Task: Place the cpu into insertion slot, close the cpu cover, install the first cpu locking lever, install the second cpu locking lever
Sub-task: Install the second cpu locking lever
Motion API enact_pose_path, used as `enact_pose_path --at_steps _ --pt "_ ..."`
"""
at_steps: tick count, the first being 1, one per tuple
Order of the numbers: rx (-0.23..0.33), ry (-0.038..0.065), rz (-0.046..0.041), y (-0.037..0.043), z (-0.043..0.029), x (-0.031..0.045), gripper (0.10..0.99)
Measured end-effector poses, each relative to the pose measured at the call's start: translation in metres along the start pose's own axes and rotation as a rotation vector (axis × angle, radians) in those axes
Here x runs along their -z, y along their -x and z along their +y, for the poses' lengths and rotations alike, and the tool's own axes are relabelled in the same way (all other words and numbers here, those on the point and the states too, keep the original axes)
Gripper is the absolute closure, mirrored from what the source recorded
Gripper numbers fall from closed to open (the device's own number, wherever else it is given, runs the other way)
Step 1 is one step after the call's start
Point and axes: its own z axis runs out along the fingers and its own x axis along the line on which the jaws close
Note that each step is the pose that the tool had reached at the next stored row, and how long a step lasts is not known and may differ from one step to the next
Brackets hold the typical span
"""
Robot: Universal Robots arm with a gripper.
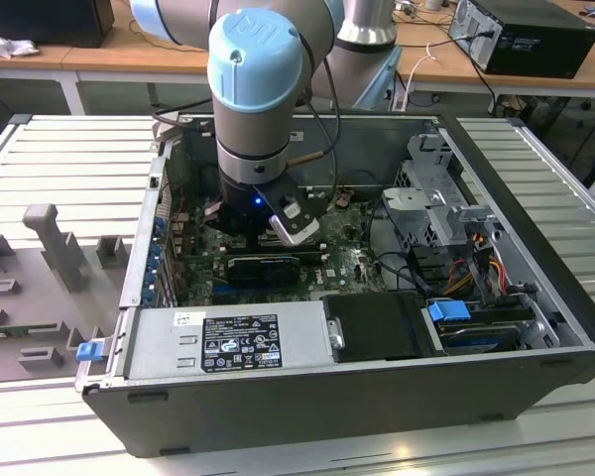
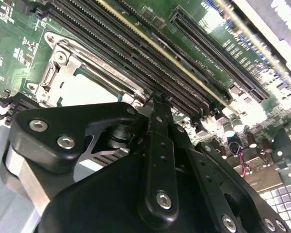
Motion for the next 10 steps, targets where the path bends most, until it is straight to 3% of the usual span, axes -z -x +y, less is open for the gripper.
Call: enact_pose_path --at_steps 7,10 --pt "0.0 0.02 -0.0027 -0.0016 0.0036 -0.0042 0.98" --pt "0.0 0.022 -0.0028 -0.0031 0.0037 -0.0044 0.98"
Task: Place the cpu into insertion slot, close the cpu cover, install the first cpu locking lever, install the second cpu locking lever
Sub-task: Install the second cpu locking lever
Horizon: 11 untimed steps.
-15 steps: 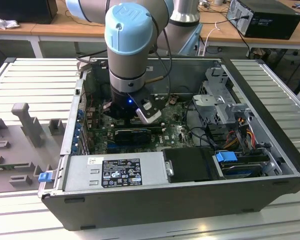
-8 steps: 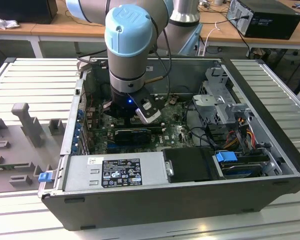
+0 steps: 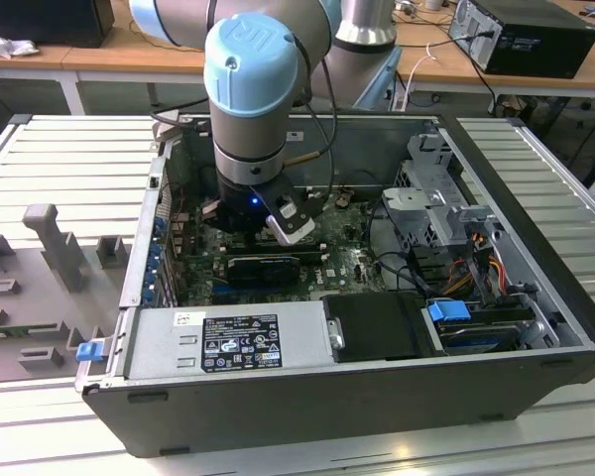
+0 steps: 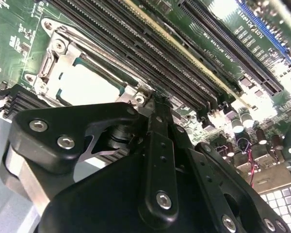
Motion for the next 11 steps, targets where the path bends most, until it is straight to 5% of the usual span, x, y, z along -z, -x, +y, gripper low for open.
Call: enact_pose_path --at_steps 3,11 --pt "0.0 0.001 -0.0003 -0.0005 0.0015 0.0054 0.98" --pt "0.0 0.002 -0.0005 0.0001 0.0106 0.0397 0.98"
